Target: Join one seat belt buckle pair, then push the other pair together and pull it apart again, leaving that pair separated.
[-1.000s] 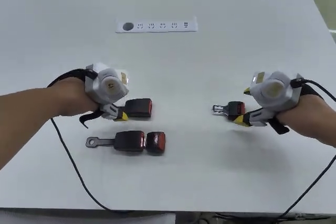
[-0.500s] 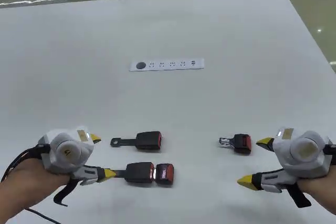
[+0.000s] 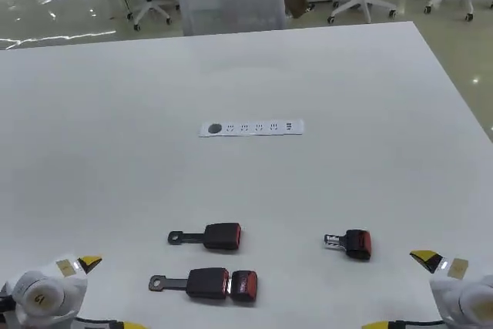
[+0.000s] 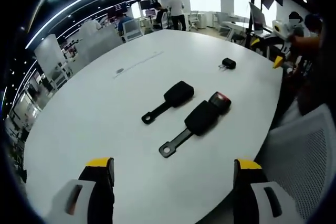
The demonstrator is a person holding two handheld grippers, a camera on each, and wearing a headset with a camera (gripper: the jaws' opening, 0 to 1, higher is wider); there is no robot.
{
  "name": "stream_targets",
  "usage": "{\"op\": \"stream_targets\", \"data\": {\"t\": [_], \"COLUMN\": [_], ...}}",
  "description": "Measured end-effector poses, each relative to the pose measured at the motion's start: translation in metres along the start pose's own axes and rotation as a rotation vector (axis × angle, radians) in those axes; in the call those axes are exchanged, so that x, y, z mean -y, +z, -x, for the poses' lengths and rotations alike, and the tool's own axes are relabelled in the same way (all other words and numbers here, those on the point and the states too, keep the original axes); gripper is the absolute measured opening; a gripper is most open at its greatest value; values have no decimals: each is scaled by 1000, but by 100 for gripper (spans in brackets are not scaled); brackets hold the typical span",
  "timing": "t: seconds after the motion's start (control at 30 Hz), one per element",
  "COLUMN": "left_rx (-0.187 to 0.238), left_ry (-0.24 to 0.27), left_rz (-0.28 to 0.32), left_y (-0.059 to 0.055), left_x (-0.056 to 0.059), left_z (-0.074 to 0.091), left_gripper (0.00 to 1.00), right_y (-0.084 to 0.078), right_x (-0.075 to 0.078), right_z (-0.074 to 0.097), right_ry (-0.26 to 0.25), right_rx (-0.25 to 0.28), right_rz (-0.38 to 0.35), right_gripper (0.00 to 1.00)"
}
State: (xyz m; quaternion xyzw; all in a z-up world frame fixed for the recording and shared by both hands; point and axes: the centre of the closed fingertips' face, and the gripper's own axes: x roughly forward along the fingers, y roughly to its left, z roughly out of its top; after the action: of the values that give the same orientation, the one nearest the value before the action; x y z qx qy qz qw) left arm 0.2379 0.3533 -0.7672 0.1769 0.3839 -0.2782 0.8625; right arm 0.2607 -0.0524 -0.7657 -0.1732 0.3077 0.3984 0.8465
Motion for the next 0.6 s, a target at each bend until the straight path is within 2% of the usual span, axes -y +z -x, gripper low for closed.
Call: {"op": "stream_targets", "data": {"t": [0.07, 0.3, 0.47, 0.6], "left_rx": [10, 25, 39, 44], "left_ry": [3, 16, 26, 29], "left_rz": [12, 61, 78, 81], "left_y": [-4, -13, -12, -11], "left_x": [0, 1, 2, 3], "left_z": [2, 8, 9, 9], "left_gripper": [98, 100, 100, 100], "right_y": [1, -11, -16, -22], "right_x": [-2, -10, -11, -11], "right_z": [1, 2, 1, -2], "right_ry": [-8, -9, -25, -43], "right_rx": [22, -8, -16, -30], "right_rz": [-14, -40, -62, -41], "right_gripper": [100, 100, 100, 100]}}
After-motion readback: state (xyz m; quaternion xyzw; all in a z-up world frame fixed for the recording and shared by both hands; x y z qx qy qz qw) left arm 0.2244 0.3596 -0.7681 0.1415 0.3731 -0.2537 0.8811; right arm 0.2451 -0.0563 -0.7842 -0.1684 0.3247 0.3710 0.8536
